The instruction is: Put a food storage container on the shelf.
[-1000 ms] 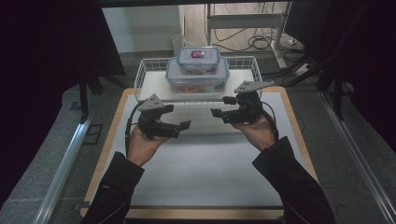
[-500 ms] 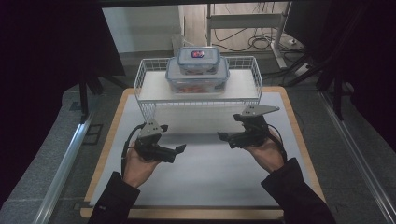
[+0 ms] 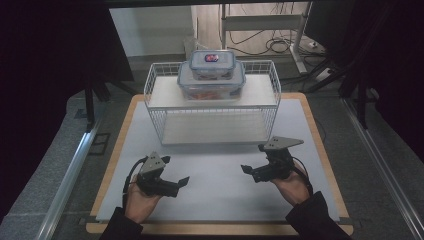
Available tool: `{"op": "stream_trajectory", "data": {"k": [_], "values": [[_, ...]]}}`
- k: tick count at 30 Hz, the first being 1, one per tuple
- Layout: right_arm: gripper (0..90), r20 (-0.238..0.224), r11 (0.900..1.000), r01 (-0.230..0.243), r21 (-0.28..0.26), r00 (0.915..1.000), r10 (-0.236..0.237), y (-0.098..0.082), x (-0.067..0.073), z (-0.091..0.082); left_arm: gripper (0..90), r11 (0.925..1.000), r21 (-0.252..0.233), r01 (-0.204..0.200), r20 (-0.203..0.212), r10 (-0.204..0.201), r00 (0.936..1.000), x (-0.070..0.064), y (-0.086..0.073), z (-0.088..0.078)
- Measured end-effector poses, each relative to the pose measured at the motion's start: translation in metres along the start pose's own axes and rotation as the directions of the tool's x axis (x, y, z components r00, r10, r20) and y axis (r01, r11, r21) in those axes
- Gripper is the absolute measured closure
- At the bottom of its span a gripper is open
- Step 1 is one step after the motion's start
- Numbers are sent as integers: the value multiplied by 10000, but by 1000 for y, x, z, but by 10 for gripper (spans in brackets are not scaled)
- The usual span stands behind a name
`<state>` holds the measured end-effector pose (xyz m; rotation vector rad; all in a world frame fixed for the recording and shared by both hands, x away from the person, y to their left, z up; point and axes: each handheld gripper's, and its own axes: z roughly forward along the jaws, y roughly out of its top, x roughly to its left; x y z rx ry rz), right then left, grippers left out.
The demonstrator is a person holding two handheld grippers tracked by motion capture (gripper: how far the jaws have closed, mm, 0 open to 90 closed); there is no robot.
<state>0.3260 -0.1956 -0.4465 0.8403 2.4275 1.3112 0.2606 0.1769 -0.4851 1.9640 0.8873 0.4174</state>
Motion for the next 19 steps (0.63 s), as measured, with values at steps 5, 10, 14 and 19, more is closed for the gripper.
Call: {"op": "stream_trajectory", "data": {"k": [5,10,14,19], "values": [[34,91,9997,104,230,9999,-106,-22,5,2,21,9969,514,-592,-627,624,9961,-9,-16,-1],[34,196,9977,87,676,9998,-100,-43,6,7,20,9913,840,-1014,-852,1086,9904,-18,-29,0],[36,239,9957,20,930,9997,-43,-52,6,11,20,9875,1156,-1070,-939,1181,9885,-19,-36,5],[39,225,9931,43,1174,9997,-70,-56,6,17,20,9887,1122,-994,-944,1102,9894,-17,-37,7]]}}
